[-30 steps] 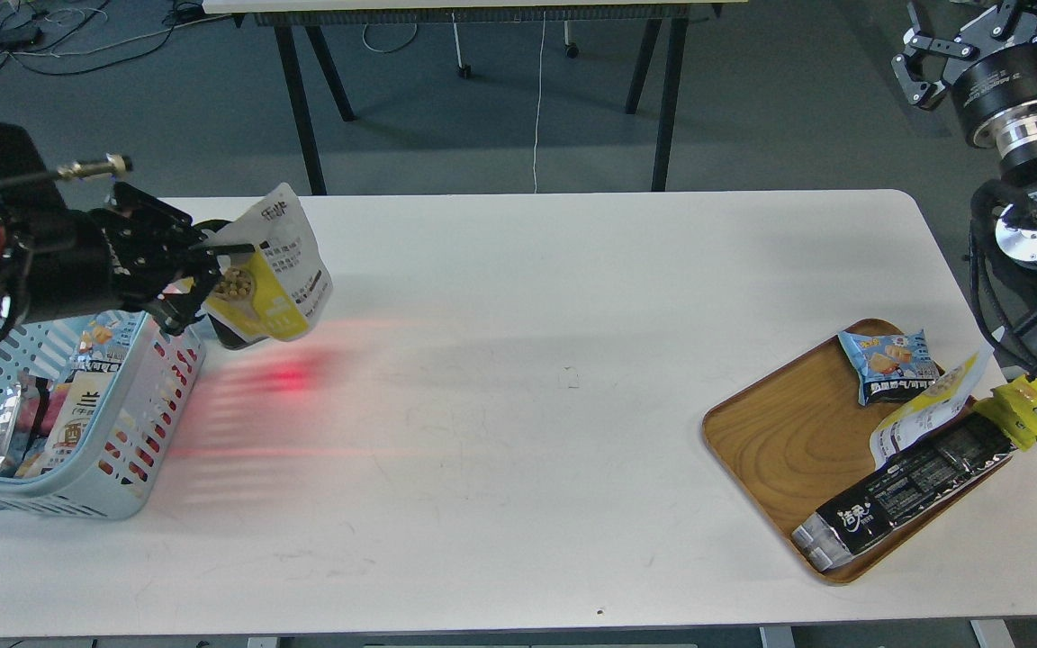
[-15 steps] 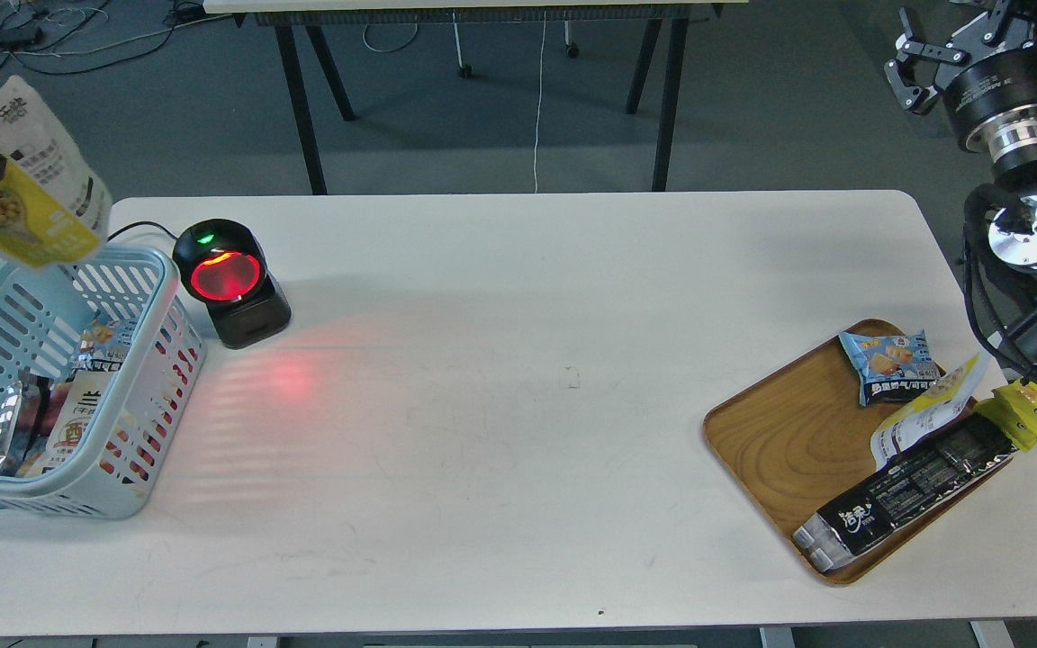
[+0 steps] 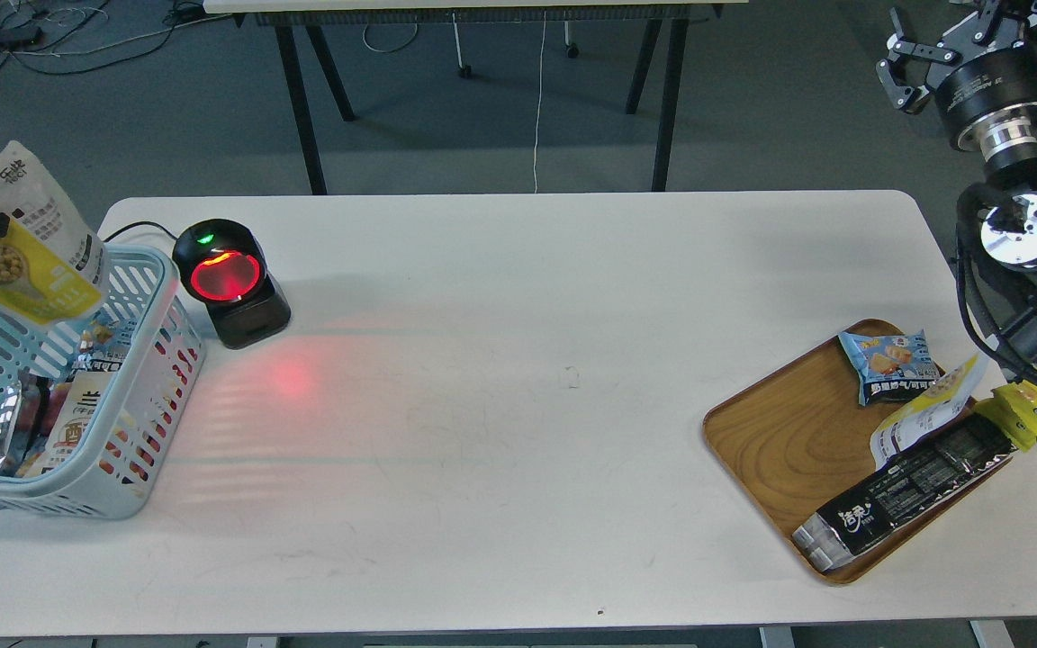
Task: Scan snack and place in basket
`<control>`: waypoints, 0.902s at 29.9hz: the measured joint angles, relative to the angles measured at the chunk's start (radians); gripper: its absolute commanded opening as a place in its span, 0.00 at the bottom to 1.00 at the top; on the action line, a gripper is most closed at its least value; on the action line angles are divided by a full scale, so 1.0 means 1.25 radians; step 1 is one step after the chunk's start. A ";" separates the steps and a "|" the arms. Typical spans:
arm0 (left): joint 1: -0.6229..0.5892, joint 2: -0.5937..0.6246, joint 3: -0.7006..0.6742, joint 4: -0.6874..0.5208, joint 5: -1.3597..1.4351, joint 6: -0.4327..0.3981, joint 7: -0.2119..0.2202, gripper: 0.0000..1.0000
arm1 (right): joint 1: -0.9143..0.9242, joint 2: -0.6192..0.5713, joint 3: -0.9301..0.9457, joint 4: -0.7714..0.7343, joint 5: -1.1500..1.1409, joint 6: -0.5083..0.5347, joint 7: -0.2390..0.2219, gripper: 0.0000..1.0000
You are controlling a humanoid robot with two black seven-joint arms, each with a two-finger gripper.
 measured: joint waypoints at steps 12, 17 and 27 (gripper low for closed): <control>-0.001 -0.058 0.001 0.011 -0.144 0.049 0.000 0.99 | 0.001 -0.001 0.000 0.002 0.000 0.000 0.000 0.98; -0.010 -0.089 -0.004 0.026 -0.350 0.057 0.000 0.99 | 0.005 -0.005 -0.001 -0.001 0.000 0.000 0.000 0.99; -0.032 -0.256 -0.140 0.063 -0.764 -0.008 0.000 0.99 | 0.016 -0.032 0.052 -0.006 0.000 0.000 -0.007 0.99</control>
